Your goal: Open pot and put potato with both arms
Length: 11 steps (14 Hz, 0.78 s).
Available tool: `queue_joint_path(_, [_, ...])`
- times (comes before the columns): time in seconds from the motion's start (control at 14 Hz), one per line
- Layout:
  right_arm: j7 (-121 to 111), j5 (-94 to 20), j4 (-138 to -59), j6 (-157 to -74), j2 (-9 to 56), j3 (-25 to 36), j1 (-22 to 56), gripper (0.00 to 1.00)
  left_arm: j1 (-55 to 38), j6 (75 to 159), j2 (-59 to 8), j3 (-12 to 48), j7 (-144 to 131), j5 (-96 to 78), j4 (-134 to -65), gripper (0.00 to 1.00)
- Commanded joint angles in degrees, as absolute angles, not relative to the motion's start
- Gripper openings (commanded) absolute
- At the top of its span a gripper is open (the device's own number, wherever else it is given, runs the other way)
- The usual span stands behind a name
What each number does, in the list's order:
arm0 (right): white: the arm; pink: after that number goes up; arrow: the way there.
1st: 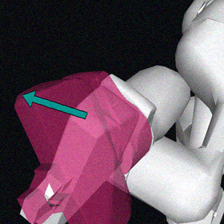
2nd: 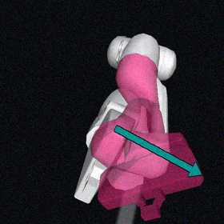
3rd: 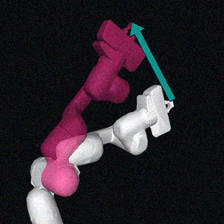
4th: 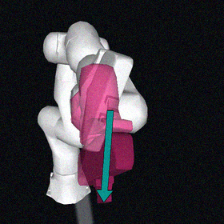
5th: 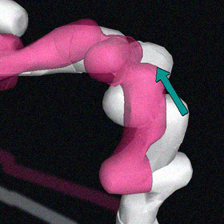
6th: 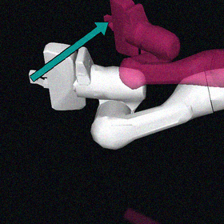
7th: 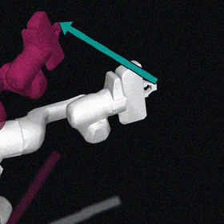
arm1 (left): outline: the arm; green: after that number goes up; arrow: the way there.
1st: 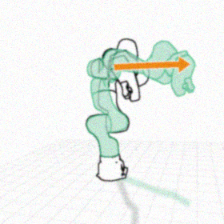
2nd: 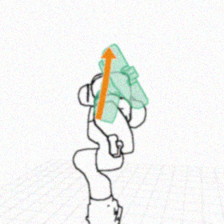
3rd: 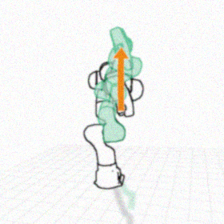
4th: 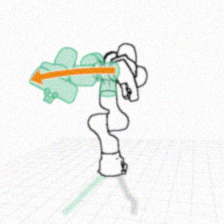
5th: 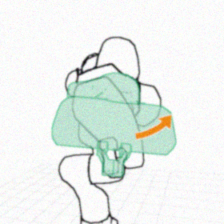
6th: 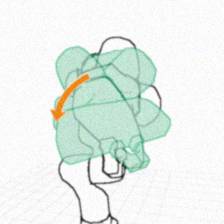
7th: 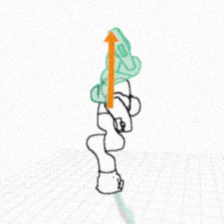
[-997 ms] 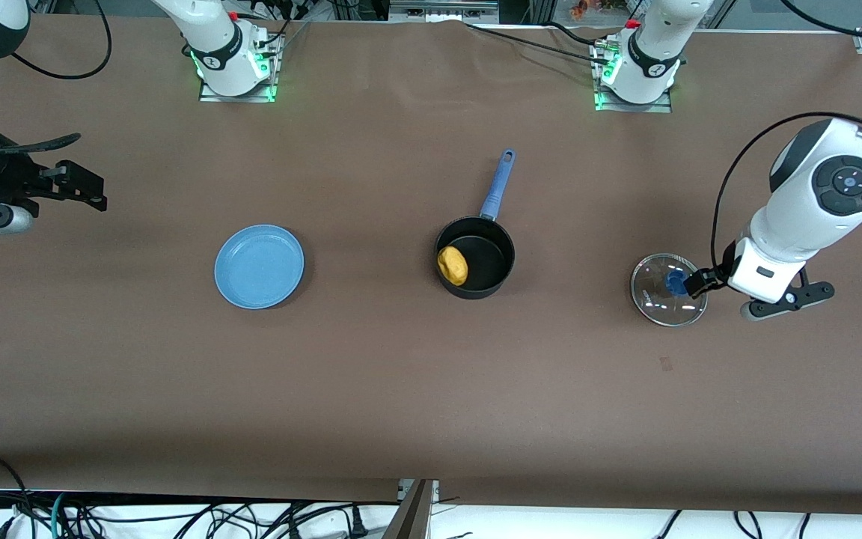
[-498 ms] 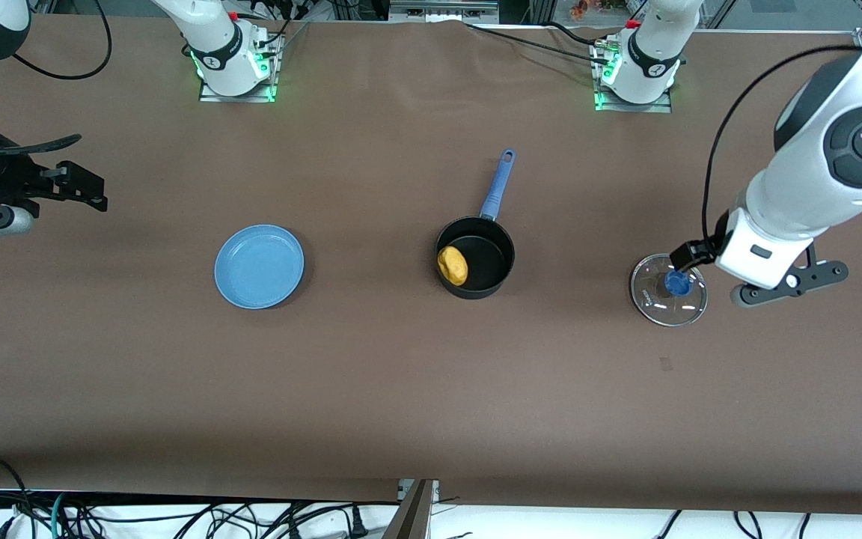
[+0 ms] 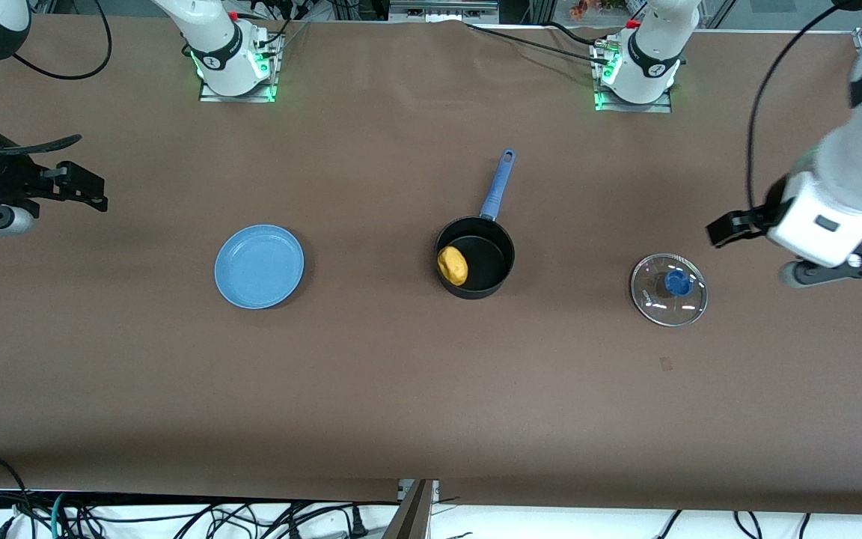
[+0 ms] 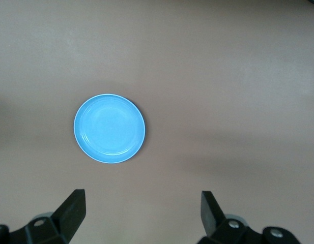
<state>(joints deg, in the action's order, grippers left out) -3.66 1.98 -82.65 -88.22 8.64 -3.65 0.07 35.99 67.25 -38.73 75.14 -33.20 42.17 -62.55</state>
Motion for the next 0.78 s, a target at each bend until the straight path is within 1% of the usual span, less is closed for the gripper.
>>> queue_joint_path(0.0, [-4.7, 1.8, -83.2, -88.4, 8.2, -3.8, -0.2, 1.00, 35.4, 65.0, -38.6, 70.8, -21.0, 40.6, -57.3, 0.99])
queue_joint_path(0.43, [-4.6, 1.8, -83.2, -88.4, 8.3, -3.8, -0.2, 1.00, 44.5, 65.7, -38.4, 70.6, -4.6, 40.4, -57.0, 0.99])
queue_joint_path(0.71, [-4.7, 1.8, -83.2, -88.4, 8.3, -3.8, -0.2, 1.00, 45.4, 66.2, -38.2, 70.3, -4.1, 40.8, -55.4, 1.00])
